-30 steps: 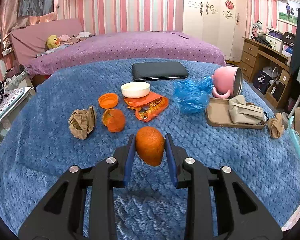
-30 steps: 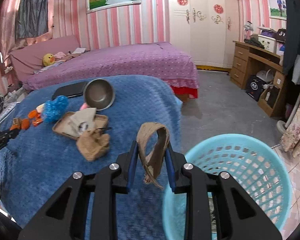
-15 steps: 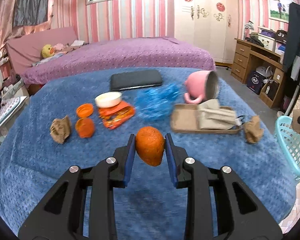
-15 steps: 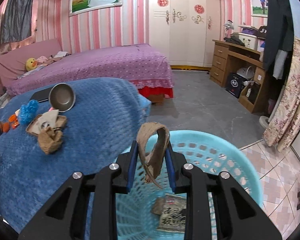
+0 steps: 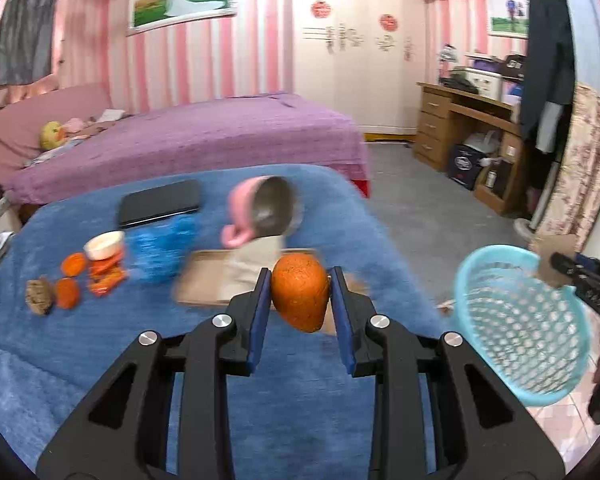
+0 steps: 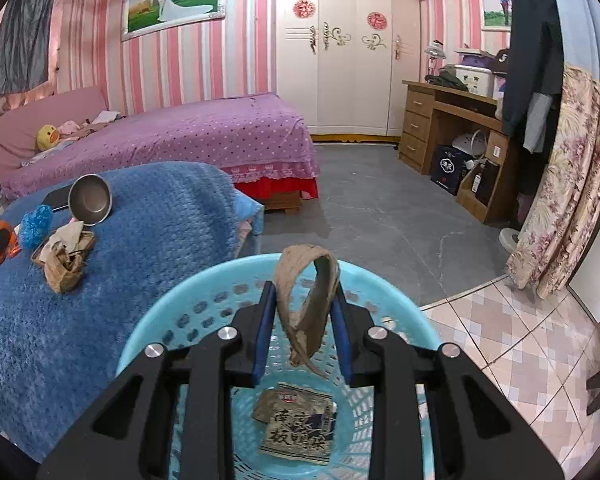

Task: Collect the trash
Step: 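Carry the peel and paper cup over the basket and open both grippers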

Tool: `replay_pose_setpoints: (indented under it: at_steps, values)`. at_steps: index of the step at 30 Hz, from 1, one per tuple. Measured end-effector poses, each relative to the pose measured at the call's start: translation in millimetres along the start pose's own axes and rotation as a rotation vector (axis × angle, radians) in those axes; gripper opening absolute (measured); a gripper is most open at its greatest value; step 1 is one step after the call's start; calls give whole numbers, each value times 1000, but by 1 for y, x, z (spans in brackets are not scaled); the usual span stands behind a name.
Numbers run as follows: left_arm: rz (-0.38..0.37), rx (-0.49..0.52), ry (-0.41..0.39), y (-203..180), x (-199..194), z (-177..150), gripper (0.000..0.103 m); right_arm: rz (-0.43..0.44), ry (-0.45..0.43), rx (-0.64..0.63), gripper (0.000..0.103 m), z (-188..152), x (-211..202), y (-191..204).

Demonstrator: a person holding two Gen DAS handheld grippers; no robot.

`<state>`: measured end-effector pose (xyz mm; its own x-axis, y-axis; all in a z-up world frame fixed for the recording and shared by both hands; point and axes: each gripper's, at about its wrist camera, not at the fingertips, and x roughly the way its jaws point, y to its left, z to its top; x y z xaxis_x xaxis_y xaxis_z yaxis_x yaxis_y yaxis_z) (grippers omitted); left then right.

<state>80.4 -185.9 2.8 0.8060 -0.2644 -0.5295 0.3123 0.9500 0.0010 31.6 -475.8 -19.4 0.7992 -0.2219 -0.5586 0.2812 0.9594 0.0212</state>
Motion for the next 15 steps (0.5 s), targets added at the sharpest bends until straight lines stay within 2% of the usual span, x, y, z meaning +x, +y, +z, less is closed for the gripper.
replay_pose_setpoints:
  at_steps: [6,15]
  values:
    - [-95,28,39,-58,13,-1,28,-17,-11,3,28,-3,-5,-22]
    - [-177,79,55,-140,29,-6,28,-54,-17,3,28,-7,-7,-44]
